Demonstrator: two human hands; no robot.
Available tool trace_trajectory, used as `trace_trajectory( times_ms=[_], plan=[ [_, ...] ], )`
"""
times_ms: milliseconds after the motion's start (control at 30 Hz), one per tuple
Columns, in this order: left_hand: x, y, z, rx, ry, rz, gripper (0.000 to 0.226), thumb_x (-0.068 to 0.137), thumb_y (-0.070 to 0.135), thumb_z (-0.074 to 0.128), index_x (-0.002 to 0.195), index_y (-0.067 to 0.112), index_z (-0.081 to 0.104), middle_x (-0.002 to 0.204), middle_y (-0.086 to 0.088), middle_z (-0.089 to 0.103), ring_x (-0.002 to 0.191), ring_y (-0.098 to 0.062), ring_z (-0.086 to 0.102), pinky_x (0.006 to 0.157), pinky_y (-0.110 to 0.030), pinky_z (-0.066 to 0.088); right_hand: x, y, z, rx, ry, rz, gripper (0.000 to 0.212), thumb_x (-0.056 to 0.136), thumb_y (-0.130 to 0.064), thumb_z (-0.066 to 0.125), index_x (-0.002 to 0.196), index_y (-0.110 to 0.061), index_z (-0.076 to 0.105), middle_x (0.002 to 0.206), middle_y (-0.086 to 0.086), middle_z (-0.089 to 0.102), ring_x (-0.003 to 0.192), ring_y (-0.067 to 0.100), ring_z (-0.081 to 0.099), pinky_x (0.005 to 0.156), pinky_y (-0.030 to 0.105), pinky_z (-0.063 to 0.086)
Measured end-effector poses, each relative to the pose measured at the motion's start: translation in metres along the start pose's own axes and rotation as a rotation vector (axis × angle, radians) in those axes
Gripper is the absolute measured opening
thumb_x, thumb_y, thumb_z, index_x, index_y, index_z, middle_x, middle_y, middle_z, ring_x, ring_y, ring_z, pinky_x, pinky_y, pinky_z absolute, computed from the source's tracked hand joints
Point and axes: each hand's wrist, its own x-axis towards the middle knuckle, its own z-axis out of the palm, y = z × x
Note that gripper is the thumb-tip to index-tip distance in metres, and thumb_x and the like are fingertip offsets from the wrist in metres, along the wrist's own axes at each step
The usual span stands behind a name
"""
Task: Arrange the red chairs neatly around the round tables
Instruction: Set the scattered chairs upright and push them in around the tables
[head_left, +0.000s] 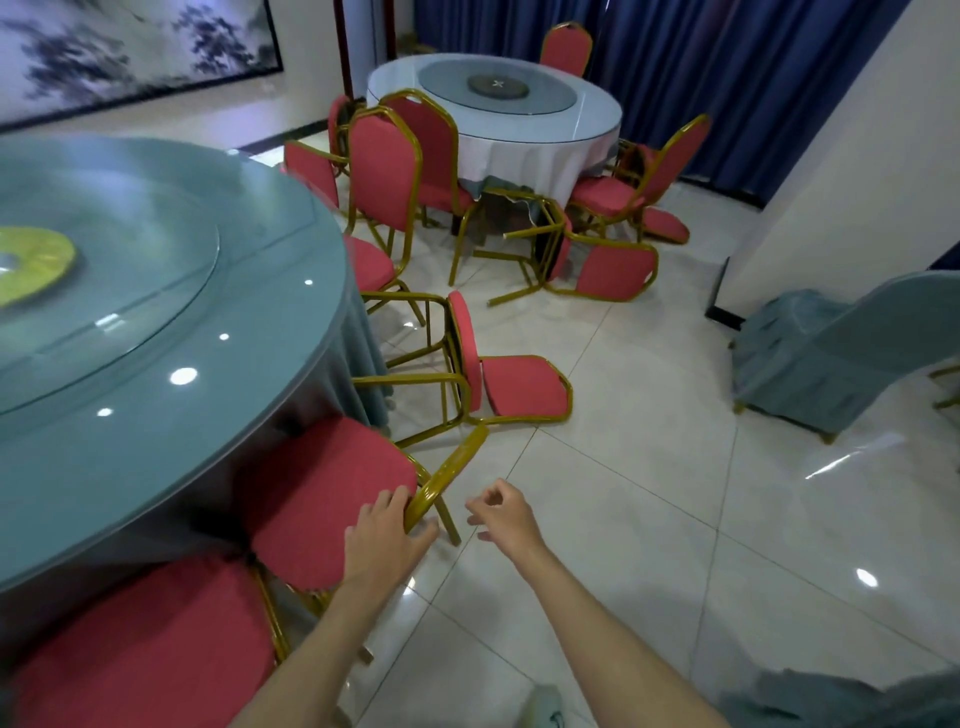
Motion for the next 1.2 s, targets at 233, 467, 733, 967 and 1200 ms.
trace_trajectory(
  times_ms=[233, 467, 733, 967, 1200],
  plan=[
    [0.038, 0.045, 0.020, 0.274, 0.199, 0.138, 0.032, 0.088, 0.060, 0.059, 0.101, 0.032, 0.058, 0.084, 0.015, 0.055, 0.075, -0.010, 0.057, 0.073, -0.033, 0.037, 0.064, 0.005, -0.064, 0.086, -0.097, 0.011, 0.020, 0.095, -0.016, 0.067, 0.086, -0.016, 0.049, 0.097, 0.010, 0.077, 0.081, 0.020, 0.075, 0.073, 0.033, 0.059],
    [0.131, 0.153, 0.038, 0.071, 0.112, 0.132, 0.024, 0.095, 0.040, 0.064, 0.115, 0.029, 0.059, 0.110, 0.013, 0.059, 0.094, -0.007, 0.059, 0.084, -0.027, 0.050, 0.130, 0.004, -0.156, 0.100, -0.158, 0.024, 0.020, 0.097, -0.018, 0.066, 0.086, -0.016, 0.050, 0.093, 0.009, 0.078, 0.072, 0.022, 0.073, 0.067, 0.032, 0.055],
    [0.235, 0.232, 0.100, -0.149, -0.033, 0.173, 0.017, 0.096, 0.027, 0.066, 0.109, 0.037, 0.060, 0.097, 0.024, 0.059, 0.089, 0.004, 0.059, 0.080, -0.024, 0.056, 0.222, -0.029, -0.275, 0.216, -0.013, 0.012, 0.022, 0.093, -0.006, 0.067, 0.085, -0.011, 0.047, 0.096, 0.024, 0.074, 0.065, 0.018, 0.063, 0.054, 0.027, 0.046],
    [0.341, 0.260, 0.140, -0.268, -0.130, 0.170, 0.015, 0.099, 0.024, 0.063, 0.103, 0.039, 0.061, 0.097, 0.023, 0.063, 0.092, 0.003, 0.061, 0.079, -0.023, 0.056, 0.318, -0.032, -0.319, 0.193, 0.008, 0.132, 0.018, 0.097, -0.007, 0.064, 0.085, -0.011, 0.051, 0.091, 0.019, 0.076, 0.065, 0.018, 0.064, 0.056, 0.029, 0.048],
    [0.459, 0.286, 0.158, -0.333, -0.243, 0.143, 0.018, 0.098, 0.018, 0.064, 0.099, 0.035, 0.064, 0.093, 0.020, 0.068, 0.090, 0.000, 0.064, 0.082, -0.025, 0.055, 0.407, -0.047, -0.357, 0.107, -0.063, 0.332, 0.021, 0.097, -0.018, 0.068, 0.085, -0.016, 0.050, 0.089, 0.009, 0.077, 0.068, 0.017, 0.066, 0.062, 0.029, 0.051]
  ],
)
